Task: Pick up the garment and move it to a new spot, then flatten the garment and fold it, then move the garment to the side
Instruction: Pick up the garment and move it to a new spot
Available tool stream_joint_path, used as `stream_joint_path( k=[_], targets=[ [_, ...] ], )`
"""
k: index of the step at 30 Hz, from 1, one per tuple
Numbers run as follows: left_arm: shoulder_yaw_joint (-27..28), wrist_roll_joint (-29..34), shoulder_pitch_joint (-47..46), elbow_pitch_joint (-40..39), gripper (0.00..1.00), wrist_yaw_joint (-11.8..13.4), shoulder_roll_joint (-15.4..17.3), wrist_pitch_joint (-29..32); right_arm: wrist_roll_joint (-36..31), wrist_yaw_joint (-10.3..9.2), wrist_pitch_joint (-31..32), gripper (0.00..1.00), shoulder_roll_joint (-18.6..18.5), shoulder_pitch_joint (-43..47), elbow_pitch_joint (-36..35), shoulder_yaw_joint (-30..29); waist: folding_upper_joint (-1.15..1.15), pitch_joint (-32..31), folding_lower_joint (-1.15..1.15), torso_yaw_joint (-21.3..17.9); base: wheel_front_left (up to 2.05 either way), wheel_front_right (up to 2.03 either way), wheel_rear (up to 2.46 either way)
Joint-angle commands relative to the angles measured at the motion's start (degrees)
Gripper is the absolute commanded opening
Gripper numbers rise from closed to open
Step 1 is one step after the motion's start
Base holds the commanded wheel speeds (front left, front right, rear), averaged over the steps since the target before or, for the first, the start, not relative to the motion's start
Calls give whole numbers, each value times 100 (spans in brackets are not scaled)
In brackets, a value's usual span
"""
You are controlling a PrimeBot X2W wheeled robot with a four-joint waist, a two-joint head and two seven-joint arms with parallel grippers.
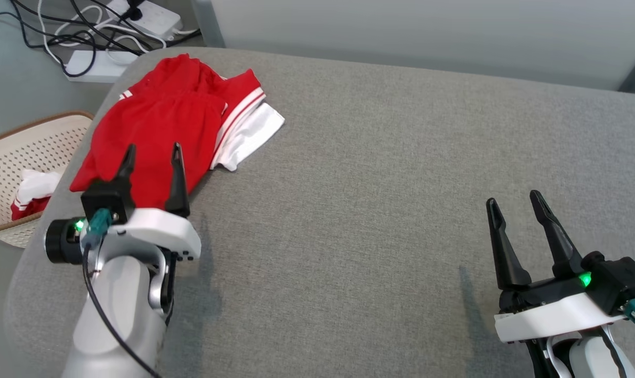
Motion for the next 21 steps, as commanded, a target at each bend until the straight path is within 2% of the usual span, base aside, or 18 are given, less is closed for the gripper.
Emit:
stream_joint_path(
  k=[1,4,11,21],
  targets=[
    [203,41,-341,8,100,73,170,-34,25,42,-77,100,-53,-190,-139,162,0,93,0,-69,0,0,0],
    [243,58,-713,477,100,207,221,-30,32,42,-77,100,-95,-224,-142,168,0,218,0,-114,0,0,0],
    [191,100,-1473,1579,100,334,348,210,57,42,-77,100,-164,-289,-140,190,0,387,0,-182,0,0,0],
    [47,263,-2127,2879,100,671,569,450,154,42,-77,100,-211,-401,-178,327,0,620,0,-360,0,0,0]
  ],
)
